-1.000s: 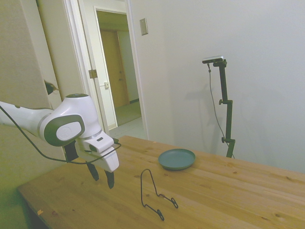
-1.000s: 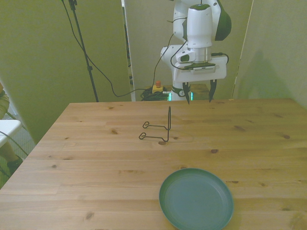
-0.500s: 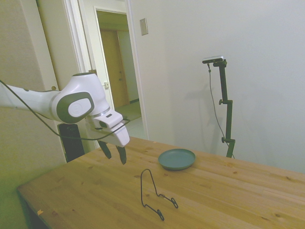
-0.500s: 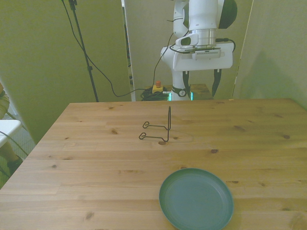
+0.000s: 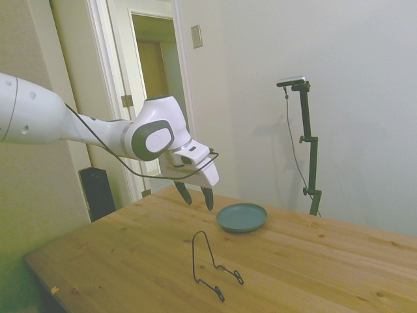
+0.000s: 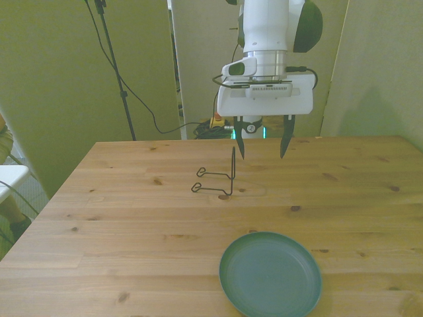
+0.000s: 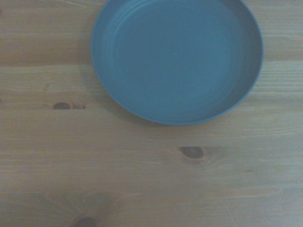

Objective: Load the plate

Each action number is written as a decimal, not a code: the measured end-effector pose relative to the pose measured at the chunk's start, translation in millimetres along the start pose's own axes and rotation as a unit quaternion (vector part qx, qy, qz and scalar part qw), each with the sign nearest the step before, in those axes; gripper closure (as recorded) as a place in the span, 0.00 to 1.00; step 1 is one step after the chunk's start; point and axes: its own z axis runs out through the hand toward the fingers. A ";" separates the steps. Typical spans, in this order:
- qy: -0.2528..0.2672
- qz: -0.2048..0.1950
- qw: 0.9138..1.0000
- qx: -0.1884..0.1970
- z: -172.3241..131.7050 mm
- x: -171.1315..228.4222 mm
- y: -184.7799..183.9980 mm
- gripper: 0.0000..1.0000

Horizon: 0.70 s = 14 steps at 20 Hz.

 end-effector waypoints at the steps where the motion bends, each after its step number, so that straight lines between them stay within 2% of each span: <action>1: 0.000 0.000 1.000 0.000 -0.1 0.4 -0.1 0.00; 6: 0.006 -0.002 1.000 0.003 2.1 12.3 -11.2 0.00; 14: 0.021 -0.021 1.000 0.006 52.8 46.9 -62.4 0.00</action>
